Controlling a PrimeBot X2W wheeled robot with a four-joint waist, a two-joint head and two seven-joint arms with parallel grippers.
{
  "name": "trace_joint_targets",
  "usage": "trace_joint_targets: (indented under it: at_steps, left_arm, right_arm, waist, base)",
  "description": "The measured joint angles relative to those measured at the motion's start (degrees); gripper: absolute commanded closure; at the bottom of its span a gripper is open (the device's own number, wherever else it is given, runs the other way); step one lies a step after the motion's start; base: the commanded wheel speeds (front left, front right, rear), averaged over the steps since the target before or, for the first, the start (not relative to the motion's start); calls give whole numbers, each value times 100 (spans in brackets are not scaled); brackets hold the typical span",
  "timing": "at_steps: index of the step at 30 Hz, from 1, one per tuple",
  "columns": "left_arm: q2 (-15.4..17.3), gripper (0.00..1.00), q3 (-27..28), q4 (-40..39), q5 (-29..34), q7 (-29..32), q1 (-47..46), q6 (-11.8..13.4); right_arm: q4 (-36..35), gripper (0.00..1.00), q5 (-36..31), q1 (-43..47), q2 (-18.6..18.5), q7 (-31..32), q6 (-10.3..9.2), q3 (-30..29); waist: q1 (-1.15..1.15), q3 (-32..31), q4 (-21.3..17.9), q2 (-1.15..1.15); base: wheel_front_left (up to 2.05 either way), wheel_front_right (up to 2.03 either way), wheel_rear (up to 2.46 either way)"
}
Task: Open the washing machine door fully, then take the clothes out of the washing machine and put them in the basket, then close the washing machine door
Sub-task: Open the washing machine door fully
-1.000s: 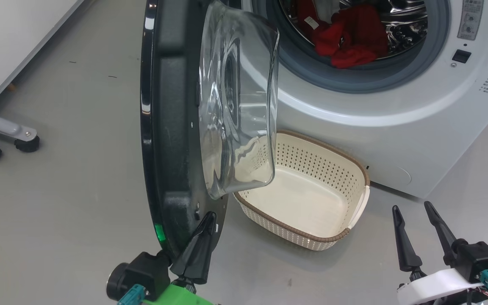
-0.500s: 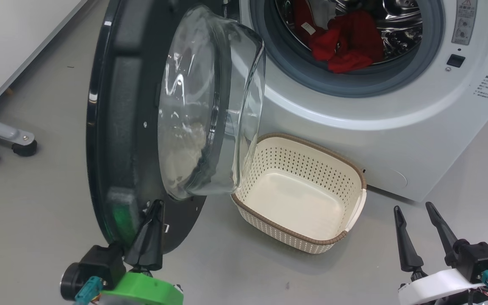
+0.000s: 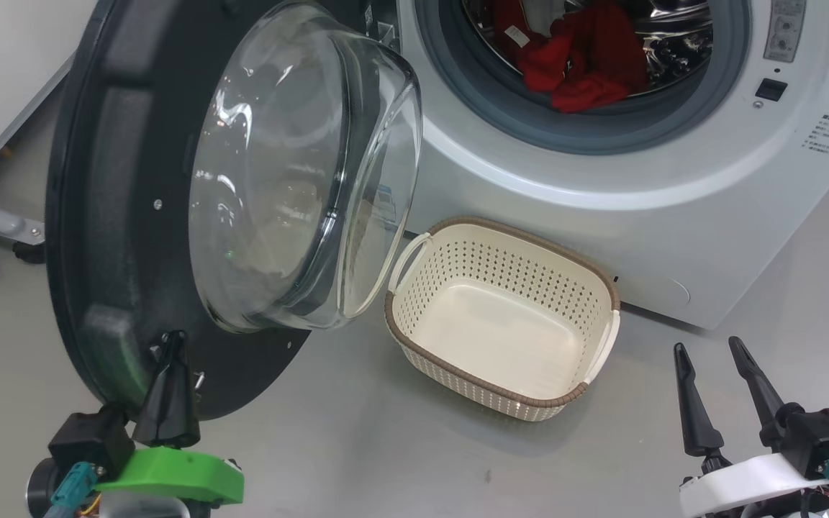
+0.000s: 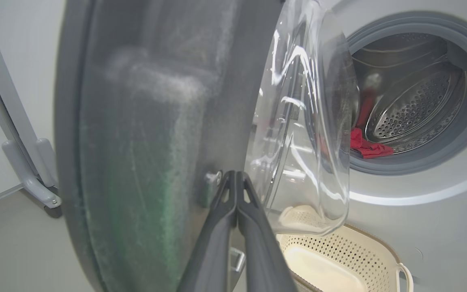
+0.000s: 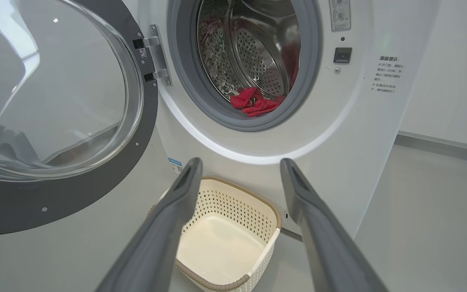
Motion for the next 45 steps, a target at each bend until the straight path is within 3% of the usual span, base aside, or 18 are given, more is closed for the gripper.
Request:
trace_joint_targets:
  at_steps: [24,45]
  left_arm:
    - [-109,100,1674,990,-296,-343,-903,1]
    - [59,100,2248,1915,-259,-445,-1616,2]
  right_arm:
    - [-148,0,-52,-191,-157,0,2,-45]
    - [-118,0,-51,-286,-201,-1,2,-44]
  waist:
    - [0,637,-360,0]
    - [0,710,-450,0]
  base:
    - [0,0,0]
    - [0,0,0]
